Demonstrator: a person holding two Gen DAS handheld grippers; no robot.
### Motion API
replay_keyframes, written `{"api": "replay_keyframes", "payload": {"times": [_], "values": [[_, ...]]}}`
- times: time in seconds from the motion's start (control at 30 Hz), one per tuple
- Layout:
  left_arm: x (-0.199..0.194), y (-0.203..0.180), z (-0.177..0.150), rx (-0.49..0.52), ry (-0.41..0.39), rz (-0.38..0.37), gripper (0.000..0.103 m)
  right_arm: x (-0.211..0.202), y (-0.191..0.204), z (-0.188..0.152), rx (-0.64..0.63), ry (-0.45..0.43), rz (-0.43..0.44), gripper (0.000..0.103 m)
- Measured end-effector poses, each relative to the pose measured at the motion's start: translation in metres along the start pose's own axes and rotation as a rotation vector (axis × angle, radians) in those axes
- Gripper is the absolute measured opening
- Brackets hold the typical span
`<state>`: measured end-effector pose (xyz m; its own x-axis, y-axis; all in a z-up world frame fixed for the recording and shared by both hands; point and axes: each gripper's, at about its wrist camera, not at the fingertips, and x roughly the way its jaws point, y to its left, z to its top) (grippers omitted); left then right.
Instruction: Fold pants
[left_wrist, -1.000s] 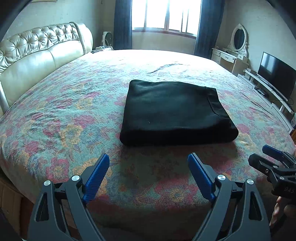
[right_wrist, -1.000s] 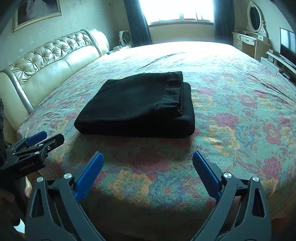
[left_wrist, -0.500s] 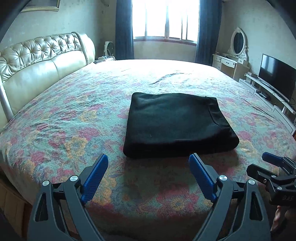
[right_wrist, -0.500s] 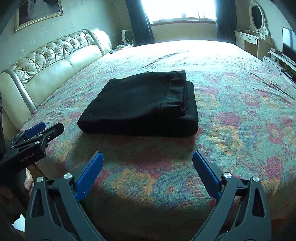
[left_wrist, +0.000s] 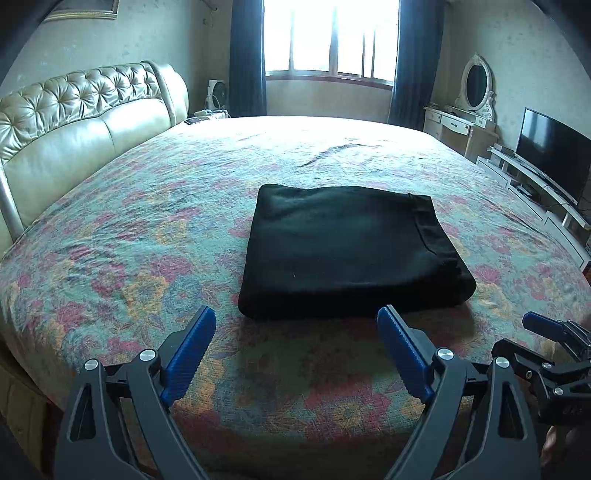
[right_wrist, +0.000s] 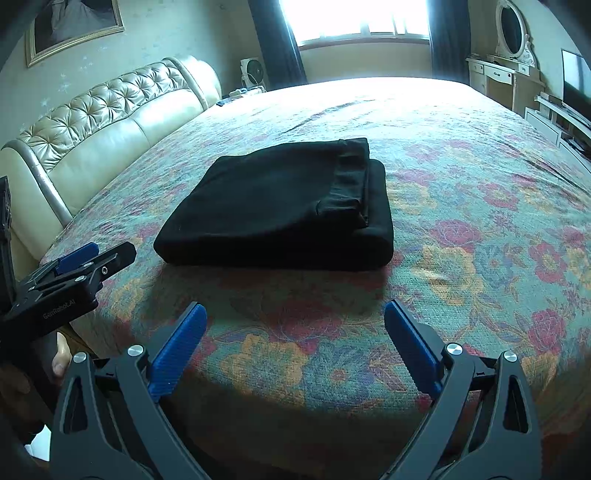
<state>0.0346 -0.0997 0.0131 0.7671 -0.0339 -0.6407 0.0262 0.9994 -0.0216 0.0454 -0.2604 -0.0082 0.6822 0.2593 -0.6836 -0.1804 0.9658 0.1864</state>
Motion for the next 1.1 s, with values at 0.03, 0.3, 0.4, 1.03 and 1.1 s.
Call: {"api": "replay_keyframes", "payload": {"times": [0.03, 0.3, 0.4, 1.03, 1.1], "values": [[0.000, -0.001, -0.001, 0.002, 0.003, -0.002, 0.088, 0.000, 0.000, 0.000, 0.002, 0.001, -0.001, 0.097], [0.003, -0.006, -0.008, 0.021, 0.026, -0.010, 0.088, 0.001, -0.005, 0.000, 0.010, -0.002, -0.008, 0.097], [0.005, -0.006, -0.009, 0.020, 0.037, -0.011, 0.088, 0.001, -0.006, 0.001, 0.009, -0.003, -0.008, 0.097], [0.010, -0.001, -0.005, -0.031, 0.028, -0.043, 0.091, 0.012, -0.005, -0.004, 0.008, 0.034, -0.002, 0.097], [0.012, -0.005, -0.003, 0.003, 0.023, -0.038, 0.091, 0.013, -0.005, -0.005, 0.005, 0.037, -0.002, 0.097]]}}
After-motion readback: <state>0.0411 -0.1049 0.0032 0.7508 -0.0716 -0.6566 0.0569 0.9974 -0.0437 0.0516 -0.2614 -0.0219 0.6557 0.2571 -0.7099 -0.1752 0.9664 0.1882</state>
